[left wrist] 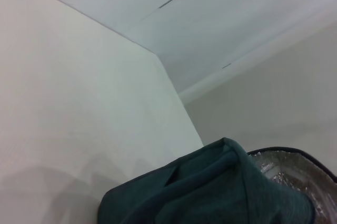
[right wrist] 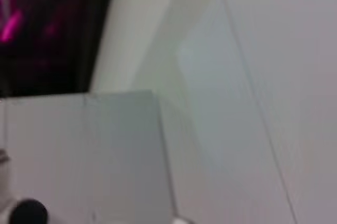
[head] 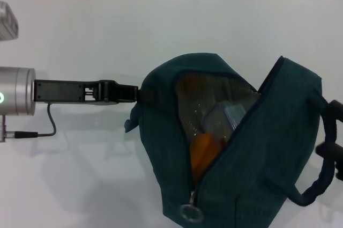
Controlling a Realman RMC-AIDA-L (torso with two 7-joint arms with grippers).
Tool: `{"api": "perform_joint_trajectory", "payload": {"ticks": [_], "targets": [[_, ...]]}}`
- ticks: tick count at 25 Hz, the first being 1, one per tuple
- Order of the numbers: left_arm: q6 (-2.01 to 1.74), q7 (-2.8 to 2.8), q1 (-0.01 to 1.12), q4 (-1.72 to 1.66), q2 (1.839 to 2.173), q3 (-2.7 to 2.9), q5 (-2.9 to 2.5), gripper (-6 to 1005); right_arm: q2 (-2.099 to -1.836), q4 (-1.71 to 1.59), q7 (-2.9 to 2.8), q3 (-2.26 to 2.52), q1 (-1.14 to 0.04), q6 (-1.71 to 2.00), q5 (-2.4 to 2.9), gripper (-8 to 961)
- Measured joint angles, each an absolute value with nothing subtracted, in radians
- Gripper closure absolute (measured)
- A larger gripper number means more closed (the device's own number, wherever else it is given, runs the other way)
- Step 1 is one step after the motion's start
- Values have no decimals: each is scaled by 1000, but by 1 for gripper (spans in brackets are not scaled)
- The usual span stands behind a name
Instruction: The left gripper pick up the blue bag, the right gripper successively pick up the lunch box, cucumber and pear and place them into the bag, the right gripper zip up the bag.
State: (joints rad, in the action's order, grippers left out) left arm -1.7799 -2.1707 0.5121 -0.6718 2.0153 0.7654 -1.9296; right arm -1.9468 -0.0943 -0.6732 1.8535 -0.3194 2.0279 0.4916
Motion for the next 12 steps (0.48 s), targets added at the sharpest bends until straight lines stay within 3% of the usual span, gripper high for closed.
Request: {"api": "perform_joint_trajectory", "payload": {"ticks": [12], "targets": [[-1779, -2169, 503, -673, 2017, 685, -1916, 931, -1928, -92, -822, 1854, -354, 1921, 535, 312]]}}
